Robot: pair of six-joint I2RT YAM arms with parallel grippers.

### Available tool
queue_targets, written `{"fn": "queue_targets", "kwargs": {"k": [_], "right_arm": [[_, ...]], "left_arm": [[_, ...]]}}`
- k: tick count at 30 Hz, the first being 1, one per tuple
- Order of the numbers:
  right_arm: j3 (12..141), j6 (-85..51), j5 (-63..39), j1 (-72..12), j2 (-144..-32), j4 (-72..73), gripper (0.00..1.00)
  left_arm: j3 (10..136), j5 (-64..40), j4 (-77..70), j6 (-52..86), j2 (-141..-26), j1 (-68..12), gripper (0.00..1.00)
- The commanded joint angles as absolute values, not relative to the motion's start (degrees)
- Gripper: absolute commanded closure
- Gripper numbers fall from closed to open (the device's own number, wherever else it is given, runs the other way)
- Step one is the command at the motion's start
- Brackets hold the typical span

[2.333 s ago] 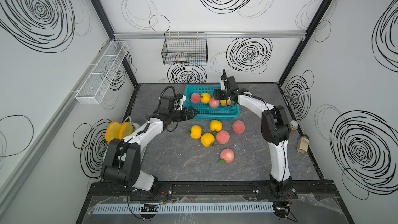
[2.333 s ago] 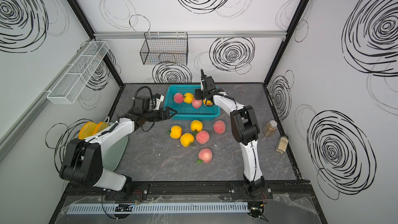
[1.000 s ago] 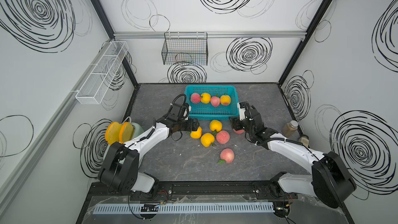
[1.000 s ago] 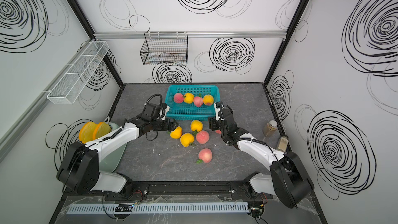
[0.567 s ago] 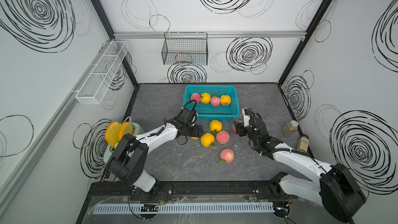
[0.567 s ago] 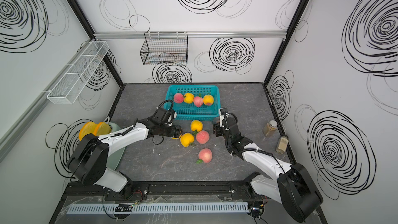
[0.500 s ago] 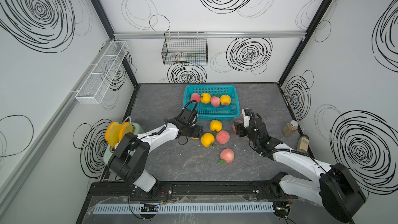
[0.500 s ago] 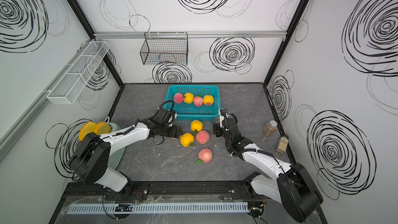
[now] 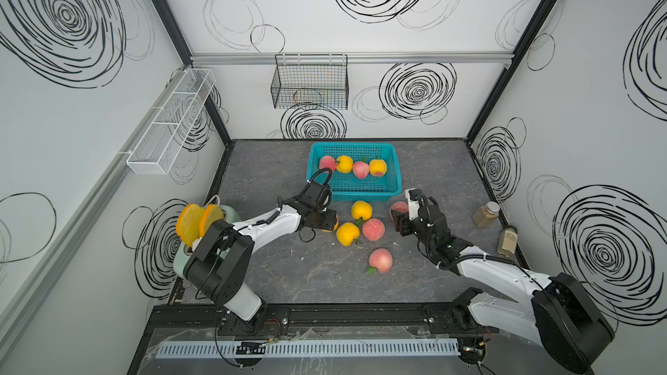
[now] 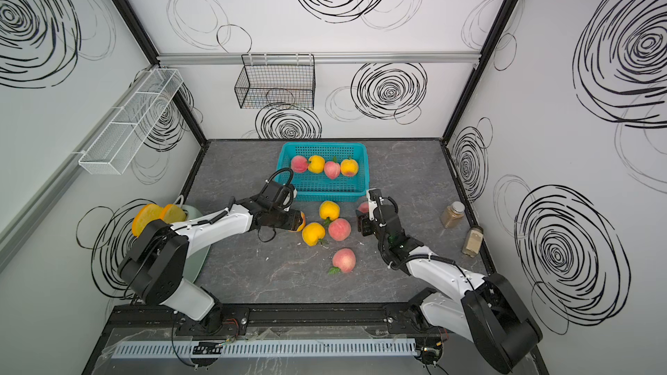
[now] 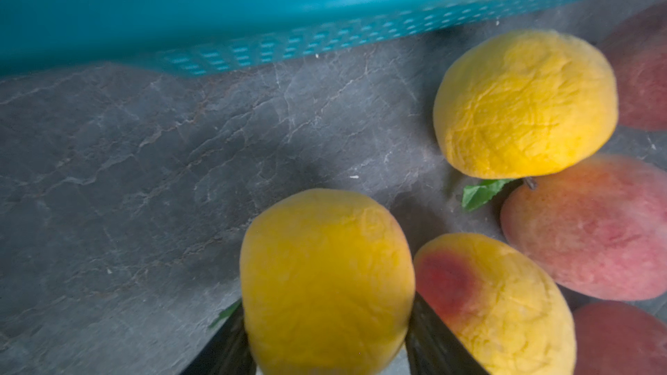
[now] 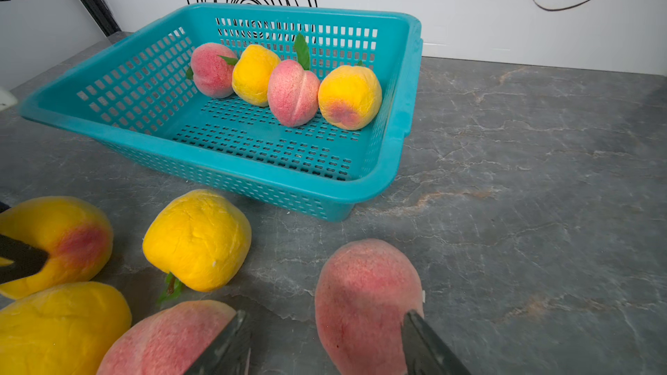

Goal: Put the peaches into the basket
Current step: Pick up the peach from the center of the board.

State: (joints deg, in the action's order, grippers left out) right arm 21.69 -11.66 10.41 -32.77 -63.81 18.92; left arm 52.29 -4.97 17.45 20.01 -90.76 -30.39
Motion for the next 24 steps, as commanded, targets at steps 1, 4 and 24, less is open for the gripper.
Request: {"fn": "queue_targets", "kwargs": {"k": [1, 4, 24], "right_arm": [[20.2, -12.8, 9.3, -33.2, -62.3, 22.1, 0.31], [20.4, -12.8, 9.2, -33.1, -62.7, 22.2, 0.31], [20.4, -12.9, 10.2, -33.2, -62.8, 22.1, 0.31]], "left_arm": [[54.3, -3.6, 17.7, 18.5, -91.2, -30.7, 0.76], [54.3, -3.3, 17.8, 18.1, -90.9, -30.8, 0.87], [58.3, -2.0, 20.4, 17.9, -80.4, -31.3, 0.95]]}}
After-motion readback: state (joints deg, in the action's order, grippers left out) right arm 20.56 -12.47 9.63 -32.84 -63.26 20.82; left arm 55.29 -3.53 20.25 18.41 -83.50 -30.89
